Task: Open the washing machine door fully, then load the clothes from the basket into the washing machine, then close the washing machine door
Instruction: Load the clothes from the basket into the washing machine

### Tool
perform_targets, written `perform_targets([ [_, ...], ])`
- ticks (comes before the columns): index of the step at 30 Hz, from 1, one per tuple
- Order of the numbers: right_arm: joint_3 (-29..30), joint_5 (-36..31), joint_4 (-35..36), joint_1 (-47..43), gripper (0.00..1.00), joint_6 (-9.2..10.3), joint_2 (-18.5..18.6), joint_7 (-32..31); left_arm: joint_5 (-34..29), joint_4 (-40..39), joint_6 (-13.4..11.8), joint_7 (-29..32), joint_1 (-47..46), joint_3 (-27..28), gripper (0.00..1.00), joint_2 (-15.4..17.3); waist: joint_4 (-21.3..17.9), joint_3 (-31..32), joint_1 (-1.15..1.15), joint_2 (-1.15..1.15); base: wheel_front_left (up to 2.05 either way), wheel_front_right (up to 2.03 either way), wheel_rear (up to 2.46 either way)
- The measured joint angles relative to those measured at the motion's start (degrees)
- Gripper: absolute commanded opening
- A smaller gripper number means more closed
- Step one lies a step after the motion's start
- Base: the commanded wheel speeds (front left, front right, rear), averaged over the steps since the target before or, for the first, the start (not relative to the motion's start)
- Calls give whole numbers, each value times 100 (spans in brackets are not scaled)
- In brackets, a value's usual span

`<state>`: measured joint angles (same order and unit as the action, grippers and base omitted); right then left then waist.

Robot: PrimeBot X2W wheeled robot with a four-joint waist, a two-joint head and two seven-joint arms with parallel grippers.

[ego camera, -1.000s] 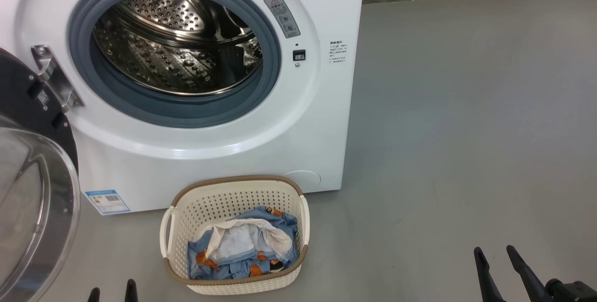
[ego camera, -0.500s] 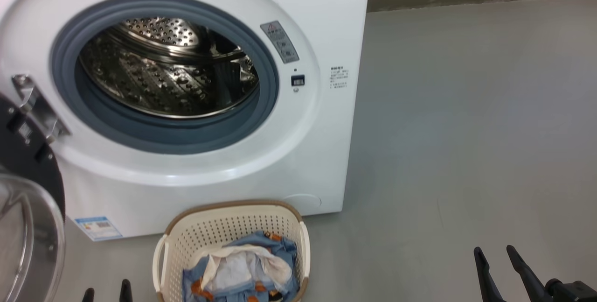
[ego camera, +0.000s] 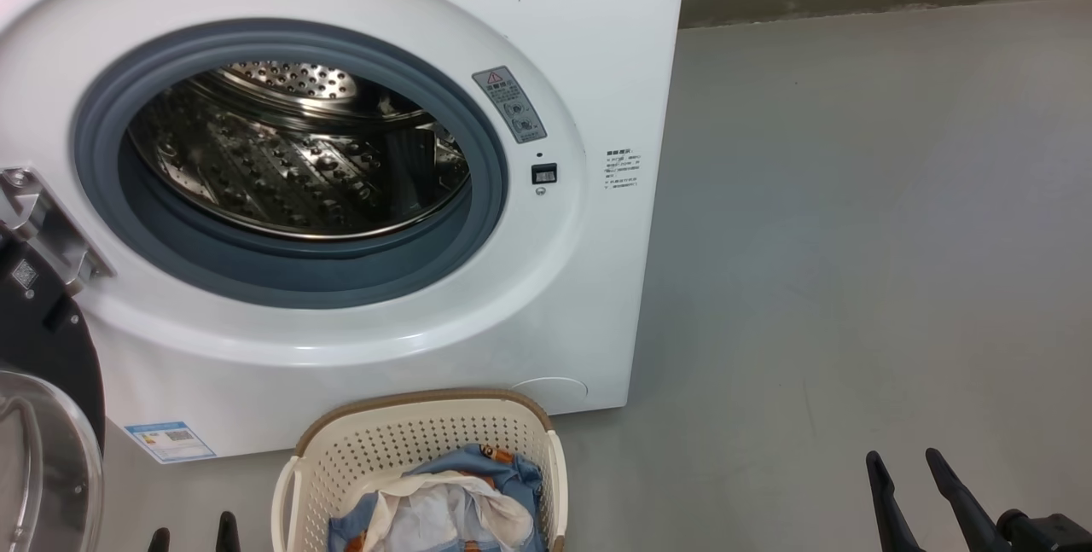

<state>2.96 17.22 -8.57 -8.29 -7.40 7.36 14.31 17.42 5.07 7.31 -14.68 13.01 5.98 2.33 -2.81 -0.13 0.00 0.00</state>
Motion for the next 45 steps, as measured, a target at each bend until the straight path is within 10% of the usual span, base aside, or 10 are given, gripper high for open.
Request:
perform_targets([
  [18,-46,10,-11,25,100,0,-103,0,-190,302,1,0,-38,-460,100,3,-188,-176,0,0,0,0,0],
  [45,-556,379,-58,1349,100,0,-469,0,-915,3640,-410,332,-2989,-748,100,349,-1383,-2138,0,0,0,0,0],
])
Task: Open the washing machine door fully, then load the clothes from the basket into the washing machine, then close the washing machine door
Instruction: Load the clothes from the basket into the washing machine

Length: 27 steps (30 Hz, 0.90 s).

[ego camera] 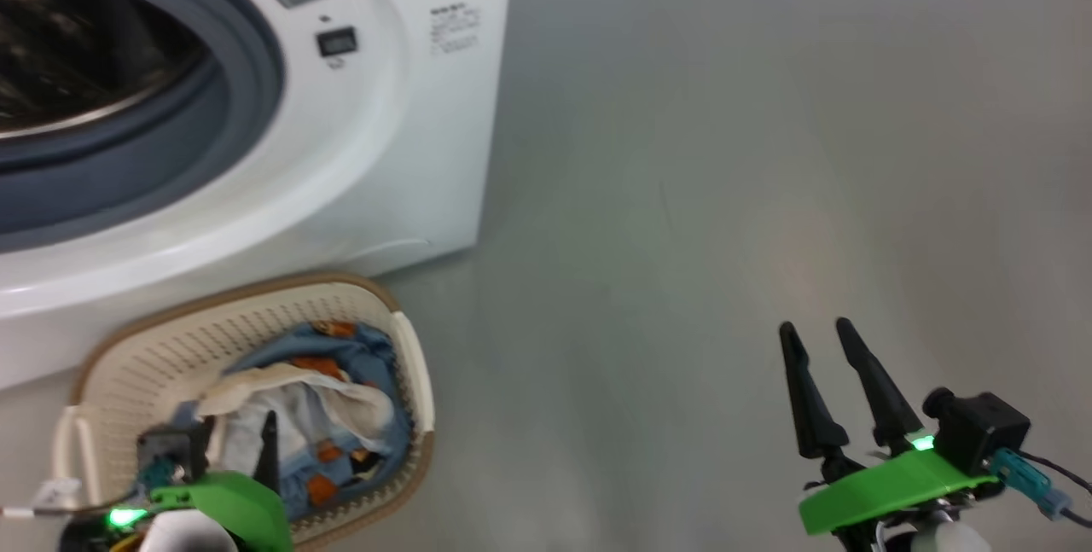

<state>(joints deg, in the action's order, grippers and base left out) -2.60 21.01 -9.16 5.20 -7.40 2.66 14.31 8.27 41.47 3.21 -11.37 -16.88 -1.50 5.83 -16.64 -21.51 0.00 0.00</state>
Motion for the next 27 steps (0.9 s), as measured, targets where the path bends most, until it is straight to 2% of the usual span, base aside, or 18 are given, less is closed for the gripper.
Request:
perform_targets([
  [8,-186,261,1,325,100,0,-18,0,-7,893,-107,350,-739,18,100,233,-356,-680,0,0,0,0,0],
  [12,-231,289,18,470,100,0,-22,0,-48,1294,-243,481,-1059,-1,100,305,-475,-987,0,0,0,0,0],
  [27,-235,289,88,732,100,0,-31,0,-49,2341,-503,602,-2007,-82,100,542,-675,-1773,0,0,0,0,0],
])
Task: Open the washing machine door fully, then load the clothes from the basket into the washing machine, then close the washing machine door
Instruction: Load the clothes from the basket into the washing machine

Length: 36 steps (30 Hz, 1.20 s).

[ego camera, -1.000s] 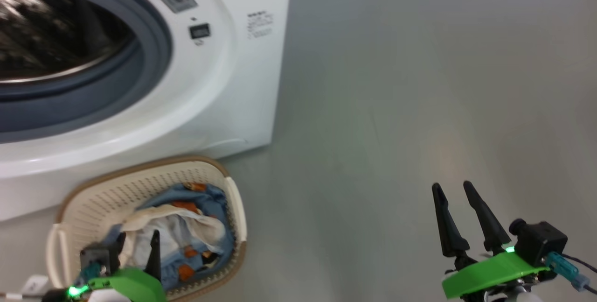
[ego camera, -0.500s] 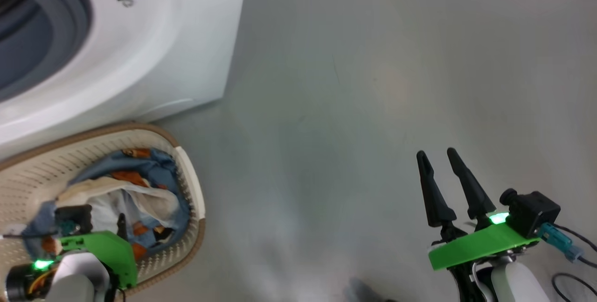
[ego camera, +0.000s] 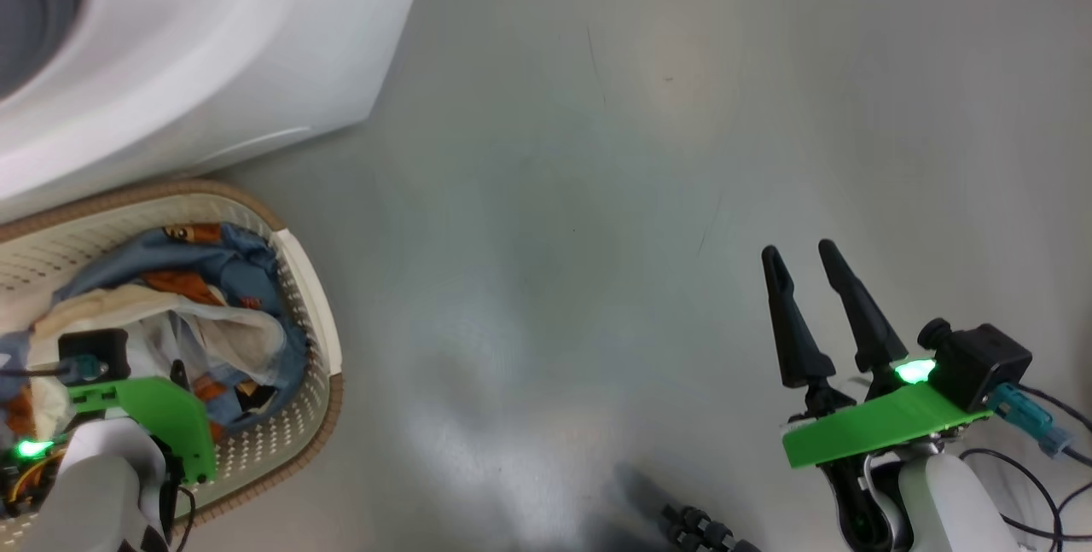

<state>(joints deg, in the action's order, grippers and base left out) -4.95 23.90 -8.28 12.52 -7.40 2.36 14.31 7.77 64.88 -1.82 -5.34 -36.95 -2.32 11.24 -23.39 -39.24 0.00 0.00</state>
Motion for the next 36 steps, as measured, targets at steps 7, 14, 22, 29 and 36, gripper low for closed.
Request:
perform_targets([
  [7,3,0,32,81,100,0,-2,1,-1,314,-53,36,-314,-75,100,46,-35,-254,0,0,0,0,0],
  [14,2,1,83,186,100,0,-4,1,-1,528,-82,22,-561,-151,100,47,-44,-469,0,0,0,0,0],
  [22,11,0,126,223,100,0,-4,1,-34,667,-181,22,-761,-248,100,82,-54,-679,0,0,0,0,0],
  [29,12,-1,180,364,100,0,-5,1,-34,725,-204,-30,-954,-310,29,148,-54,-918,0,0,0,0,0],
  [36,130,-18,216,408,100,0,-9,1,-34,781,-204,-131,-1107,-407,0,137,-45,-1092,0,0,0,0,0],
])
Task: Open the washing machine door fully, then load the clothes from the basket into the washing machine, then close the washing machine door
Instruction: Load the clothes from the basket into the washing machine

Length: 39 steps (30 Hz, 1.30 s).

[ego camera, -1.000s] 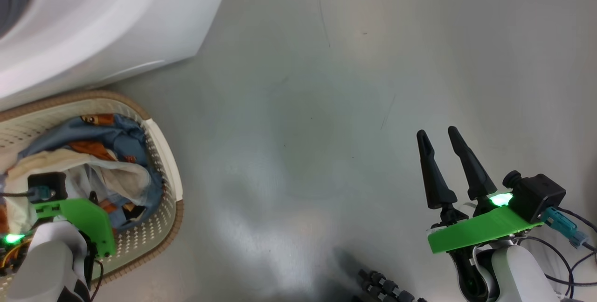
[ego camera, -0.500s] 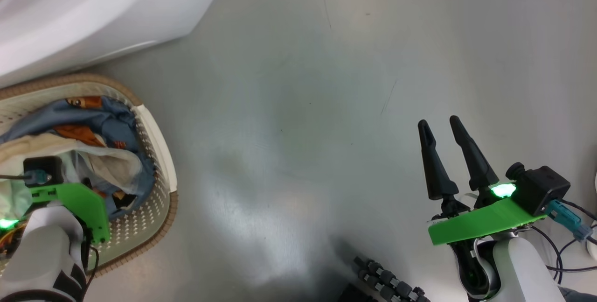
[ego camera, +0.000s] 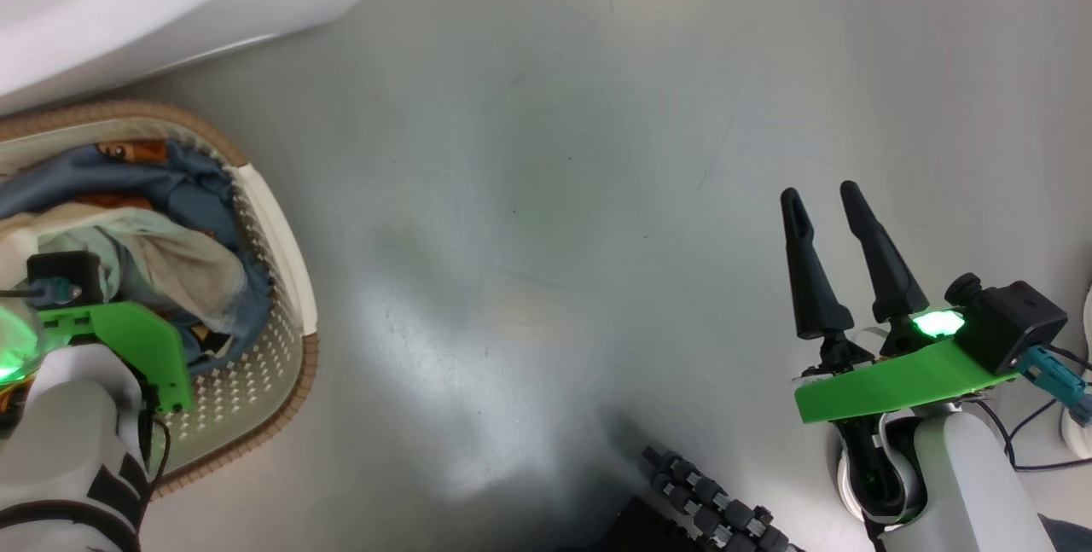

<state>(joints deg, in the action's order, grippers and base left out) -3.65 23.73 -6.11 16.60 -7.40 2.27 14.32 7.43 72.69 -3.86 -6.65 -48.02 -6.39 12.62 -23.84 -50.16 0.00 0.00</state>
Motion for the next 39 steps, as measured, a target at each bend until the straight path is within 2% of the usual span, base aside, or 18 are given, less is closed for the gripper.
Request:
perform_targets([
  [11,92,-93,-8,47,100,0,-1,0,131,8,1,-557,-2,-5,0,-267,237,198,0,0,0,0,0],
  [16,205,-241,-9,44,100,0,-1,0,226,-316,3,-749,238,36,0,-434,407,427,0,0,0,0,0],
  [23,310,-356,-10,-2,100,0,70,0,357,-1644,-1,-756,1099,169,0,-634,684,873,0,0,0,0,0],
  [26,372,-397,-23,-103,100,0,191,0,400,-2356,-41,-756,1765,275,0,-740,844,1200,0,0,0,0,0],
  [39,438,-457,-105,-862,100,0,357,0,502,-3883,43,-756,3490,490,0,-1002,1336,2451,0,0,0,0,0],
])
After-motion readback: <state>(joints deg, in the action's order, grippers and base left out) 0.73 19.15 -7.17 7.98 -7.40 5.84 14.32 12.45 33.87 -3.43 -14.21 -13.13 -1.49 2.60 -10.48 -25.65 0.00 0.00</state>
